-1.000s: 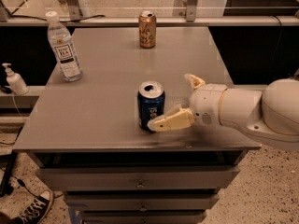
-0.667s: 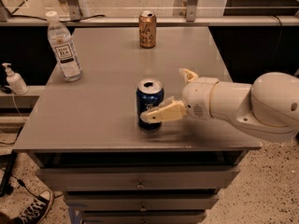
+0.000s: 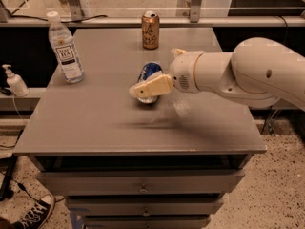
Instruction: Knock pepsi can over
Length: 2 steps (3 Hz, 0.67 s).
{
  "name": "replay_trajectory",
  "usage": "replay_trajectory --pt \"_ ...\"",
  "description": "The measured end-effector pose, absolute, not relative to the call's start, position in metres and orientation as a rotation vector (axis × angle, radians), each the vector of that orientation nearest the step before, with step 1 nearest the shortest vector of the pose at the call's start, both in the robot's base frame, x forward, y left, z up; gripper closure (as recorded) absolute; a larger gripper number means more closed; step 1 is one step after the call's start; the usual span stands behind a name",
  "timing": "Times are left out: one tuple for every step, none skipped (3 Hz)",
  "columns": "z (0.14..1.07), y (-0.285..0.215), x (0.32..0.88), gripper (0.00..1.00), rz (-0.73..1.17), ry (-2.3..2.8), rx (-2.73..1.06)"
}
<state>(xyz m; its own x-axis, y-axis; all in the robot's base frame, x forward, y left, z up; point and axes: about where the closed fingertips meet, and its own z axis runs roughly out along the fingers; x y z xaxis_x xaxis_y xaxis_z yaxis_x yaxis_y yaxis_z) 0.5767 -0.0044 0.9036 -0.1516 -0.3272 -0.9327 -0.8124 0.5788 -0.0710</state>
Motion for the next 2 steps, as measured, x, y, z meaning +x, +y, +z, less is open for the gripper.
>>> replay_trajectory --pt "0.903 -0.008 0.575 0.00 0.565 1.734 -0.958" --pt "0.907 -0.019 0.564 0.00 0.573 1.707 -1.013"
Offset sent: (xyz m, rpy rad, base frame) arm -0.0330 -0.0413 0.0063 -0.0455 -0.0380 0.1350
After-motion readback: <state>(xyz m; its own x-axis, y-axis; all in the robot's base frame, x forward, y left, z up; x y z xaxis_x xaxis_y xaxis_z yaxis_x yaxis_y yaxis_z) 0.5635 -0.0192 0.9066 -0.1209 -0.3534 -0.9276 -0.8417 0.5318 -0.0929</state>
